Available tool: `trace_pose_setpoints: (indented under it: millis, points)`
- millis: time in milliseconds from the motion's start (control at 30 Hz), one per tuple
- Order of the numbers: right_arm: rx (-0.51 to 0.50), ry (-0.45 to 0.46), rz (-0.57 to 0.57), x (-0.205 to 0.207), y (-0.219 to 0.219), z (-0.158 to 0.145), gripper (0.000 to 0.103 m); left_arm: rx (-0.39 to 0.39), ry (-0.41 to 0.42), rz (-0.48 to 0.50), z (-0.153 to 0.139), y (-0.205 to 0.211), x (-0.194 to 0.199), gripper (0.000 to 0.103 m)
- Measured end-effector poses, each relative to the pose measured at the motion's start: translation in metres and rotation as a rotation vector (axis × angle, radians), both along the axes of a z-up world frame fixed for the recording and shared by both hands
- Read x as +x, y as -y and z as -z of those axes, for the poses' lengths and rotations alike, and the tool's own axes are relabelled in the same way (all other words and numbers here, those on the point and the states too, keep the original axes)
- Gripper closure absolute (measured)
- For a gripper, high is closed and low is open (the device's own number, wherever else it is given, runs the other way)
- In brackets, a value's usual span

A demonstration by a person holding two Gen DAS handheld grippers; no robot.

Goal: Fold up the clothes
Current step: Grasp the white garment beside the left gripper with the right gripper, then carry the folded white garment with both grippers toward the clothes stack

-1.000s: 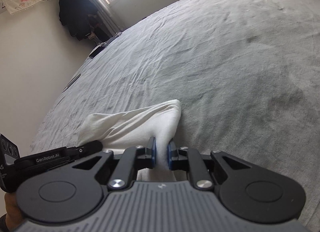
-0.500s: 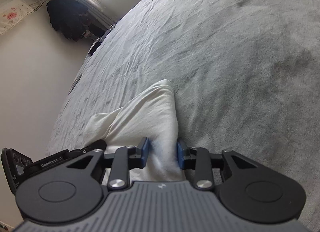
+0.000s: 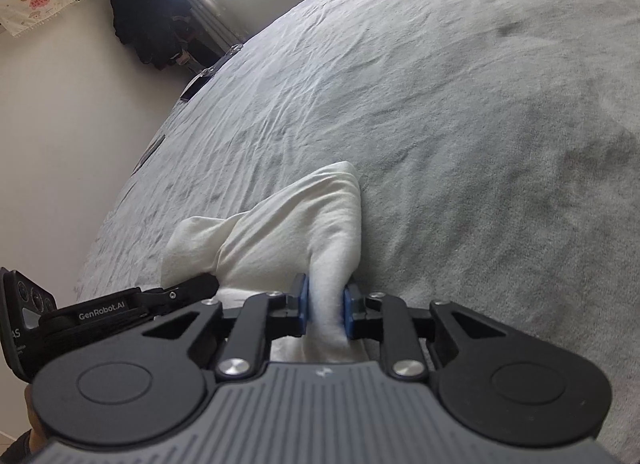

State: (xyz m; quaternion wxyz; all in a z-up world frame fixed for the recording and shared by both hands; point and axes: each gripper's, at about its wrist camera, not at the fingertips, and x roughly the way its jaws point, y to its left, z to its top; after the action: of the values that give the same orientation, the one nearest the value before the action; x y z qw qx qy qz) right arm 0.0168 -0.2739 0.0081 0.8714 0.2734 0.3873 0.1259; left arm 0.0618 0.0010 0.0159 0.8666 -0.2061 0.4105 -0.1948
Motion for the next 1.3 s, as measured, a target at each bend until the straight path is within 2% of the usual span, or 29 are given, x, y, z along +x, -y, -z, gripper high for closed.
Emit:
trace_pose_setpoints:
  millis: [367,667,967,1133,1300]
  points:
    - [-0.152,0.064,-0.012,-0.002,-0.013,-0.010,0.088,0.083,0.101,-0.012,-0.011,0.009,-0.014,0.087]
    - [-0.213,0.146,-0.024,-0.019,-0.008,-0.031,0.089,0.171,0.180,-0.038,-0.028,0.026,-0.040,0.087]
    - [-0.278,0.240,-0.014,-0.044,0.008,-0.055,0.089,0.085,0.215,-0.074,-0.052,0.046,-0.077,0.088]
    - [-0.336,0.293,0.030,-0.070,0.037,-0.069,0.089,0.031,0.229,-0.044,-0.066,0.080,-0.089,0.088]
    - [-0.350,0.358,0.118,-0.101,0.086,-0.090,0.089,-0.006,0.266,0.017,-0.088,0.127,-0.103,0.088]
